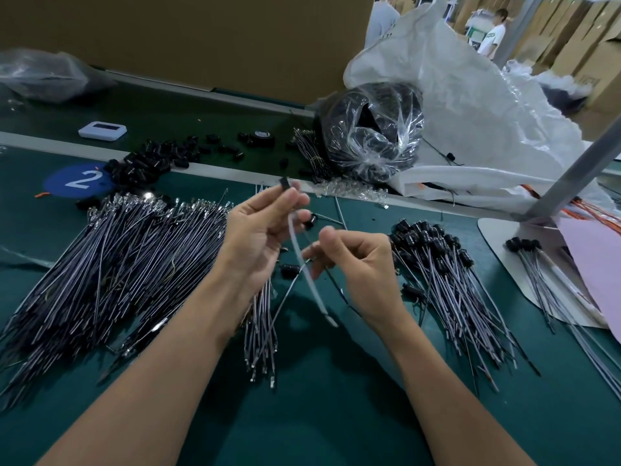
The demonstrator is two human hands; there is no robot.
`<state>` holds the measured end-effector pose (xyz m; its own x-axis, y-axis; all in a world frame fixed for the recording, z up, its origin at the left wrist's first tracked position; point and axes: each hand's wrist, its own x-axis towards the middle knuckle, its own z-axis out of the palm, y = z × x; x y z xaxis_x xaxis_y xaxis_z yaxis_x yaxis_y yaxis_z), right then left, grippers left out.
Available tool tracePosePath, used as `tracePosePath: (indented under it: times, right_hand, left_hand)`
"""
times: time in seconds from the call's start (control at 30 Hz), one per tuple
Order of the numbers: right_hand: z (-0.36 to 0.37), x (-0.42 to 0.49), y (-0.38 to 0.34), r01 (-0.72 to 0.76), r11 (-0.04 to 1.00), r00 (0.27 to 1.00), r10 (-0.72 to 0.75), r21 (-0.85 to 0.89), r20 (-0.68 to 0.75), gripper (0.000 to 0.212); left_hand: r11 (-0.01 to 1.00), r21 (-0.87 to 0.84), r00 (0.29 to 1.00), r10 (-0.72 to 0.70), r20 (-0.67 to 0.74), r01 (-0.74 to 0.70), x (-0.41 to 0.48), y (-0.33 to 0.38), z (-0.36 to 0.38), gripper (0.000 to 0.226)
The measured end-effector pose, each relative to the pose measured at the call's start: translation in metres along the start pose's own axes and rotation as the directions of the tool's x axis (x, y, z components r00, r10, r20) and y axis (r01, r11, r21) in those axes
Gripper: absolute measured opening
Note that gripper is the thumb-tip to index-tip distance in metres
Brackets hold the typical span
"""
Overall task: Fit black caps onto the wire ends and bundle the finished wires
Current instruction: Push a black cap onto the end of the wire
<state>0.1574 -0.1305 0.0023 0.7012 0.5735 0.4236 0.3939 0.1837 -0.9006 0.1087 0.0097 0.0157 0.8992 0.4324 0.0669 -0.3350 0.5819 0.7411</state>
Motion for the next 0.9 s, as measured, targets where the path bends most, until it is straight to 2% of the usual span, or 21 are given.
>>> tracePosePath:
  times: [0.07,0.1,0.23,0.3,0.43,0.57,0.63,0.73,0.9]
  right_hand:
    - [-0.001,0.002,0.001,-0.058,0.998,0.997,0.057,-0.018,-0.042,0.046]
    - [-0.001,0.003,0.003,-0.084,0.995,0.993,0.079,-0.055,-0.09,0.045]
    - [-0.007,0.007,0.014,-0.14,0.929,0.963,0.047,-0.343,-0.266,0.019]
    - [-0.008,0.007,0.018,-0.129,0.886,0.968,0.015,-0.445,-0.25,0.014]
    - [-0.007,0.008,0.023,-0.102,0.834,0.971,-0.037,-0.543,-0.238,0.024]
    - [-0.018,0.027,0.023,-0.201,0.784,0.945,-0.002,-0.587,-0.326,0.033]
    - [-0.022,0.05,0.02,-0.225,0.734,0.952,0.024,-0.641,-0.306,0.036]
    - [-0.02,0.093,0.024,-0.212,0.64,0.975,0.085,-0.739,-0.206,0.037]
    - [-0.009,0.143,0.049,-0.126,0.361,0.963,0.269,-0.924,-0.026,0.04]
  left_hand:
    - [0.996,-0.085,0.998,-0.042,-0.037,0.039,0.002,0.005,-0.005,0.012]
    - [0.992,-0.116,0.997,-0.056,-0.048,0.05,0.003,0.006,-0.008,0.011]
    - [0.988,-0.121,0.993,-0.106,-0.053,0.099,0.003,0.006,-0.011,0.009]
    - [0.988,-0.127,0.992,-0.101,-0.078,0.091,0.003,0.006,-0.013,0.01]
    - [0.99,-0.113,0.989,-0.096,-0.113,0.083,0.005,0.006,-0.015,0.007]
    - [0.994,-0.042,0.988,-0.101,-0.115,0.096,0.004,0.004,-0.012,0.007]
    - [0.993,0.007,0.986,-0.115,-0.122,0.116,0.005,0.002,-0.011,0.006]
    - [0.989,0.082,0.988,-0.118,-0.096,0.126,0.006,0.0,-0.01,0.02]
    - [0.985,0.113,0.991,-0.123,-0.045,0.127,0.007,-0.004,-0.012,0.024]
